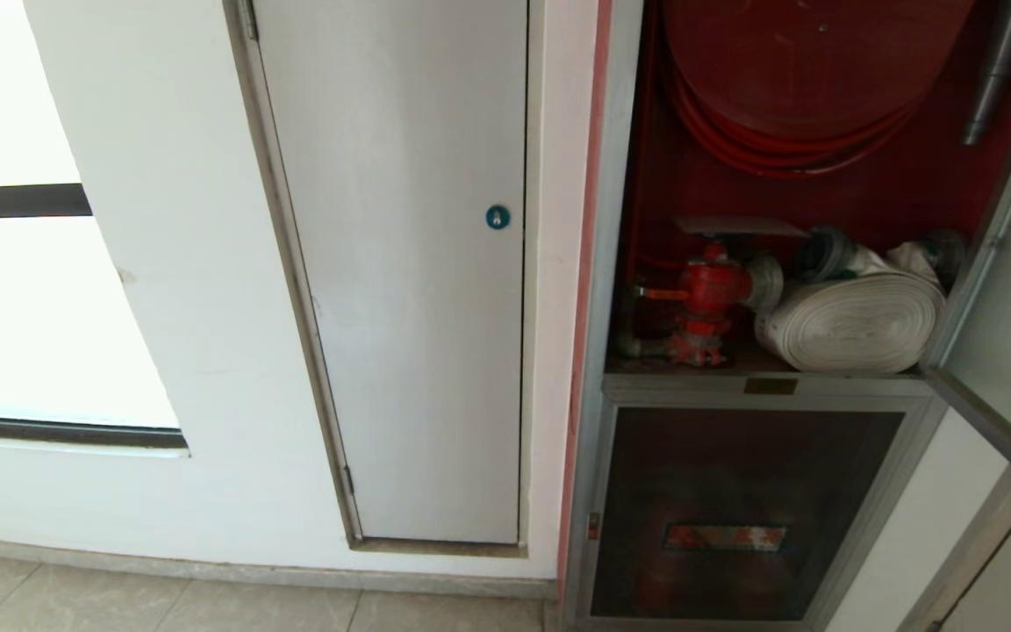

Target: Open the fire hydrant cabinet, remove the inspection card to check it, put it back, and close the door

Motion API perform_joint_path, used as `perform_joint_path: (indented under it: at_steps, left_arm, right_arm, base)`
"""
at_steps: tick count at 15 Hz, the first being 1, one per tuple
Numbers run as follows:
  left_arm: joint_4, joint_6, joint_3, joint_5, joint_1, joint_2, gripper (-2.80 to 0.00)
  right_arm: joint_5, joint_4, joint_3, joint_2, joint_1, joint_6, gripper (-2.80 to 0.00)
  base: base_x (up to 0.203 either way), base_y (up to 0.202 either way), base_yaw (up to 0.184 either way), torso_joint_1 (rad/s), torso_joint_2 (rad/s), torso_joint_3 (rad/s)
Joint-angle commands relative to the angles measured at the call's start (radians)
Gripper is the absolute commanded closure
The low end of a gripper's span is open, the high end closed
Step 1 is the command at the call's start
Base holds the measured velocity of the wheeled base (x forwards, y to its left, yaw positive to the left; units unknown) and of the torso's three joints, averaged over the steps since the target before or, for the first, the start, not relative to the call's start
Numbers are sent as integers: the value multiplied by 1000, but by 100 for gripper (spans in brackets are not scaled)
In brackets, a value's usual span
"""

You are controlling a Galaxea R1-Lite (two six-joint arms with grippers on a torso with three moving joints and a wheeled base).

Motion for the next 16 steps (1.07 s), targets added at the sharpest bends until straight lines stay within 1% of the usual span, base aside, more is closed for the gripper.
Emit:
perform_joint_path:
  at_steps: [1, 6, 16]
  left_arm:
    - [0, 0, 0, 0, 0, 0, 0]
    - [0, 0, 0, 0, 0, 0, 0]
    - [0, 0, 0, 0, 0, 0, 0]
  right_arm:
    - [-12, 30, 0, 1, 0, 1, 0]
    - [-12, 26, 0, 1, 0, 34, 0]
    - [-12, 26, 0, 1, 0, 34, 0]
  base:
    - [0, 0, 0, 0, 0, 0]
    - [0, 0, 0, 0, 0, 0]
    - [0, 0, 0, 0, 0, 0]
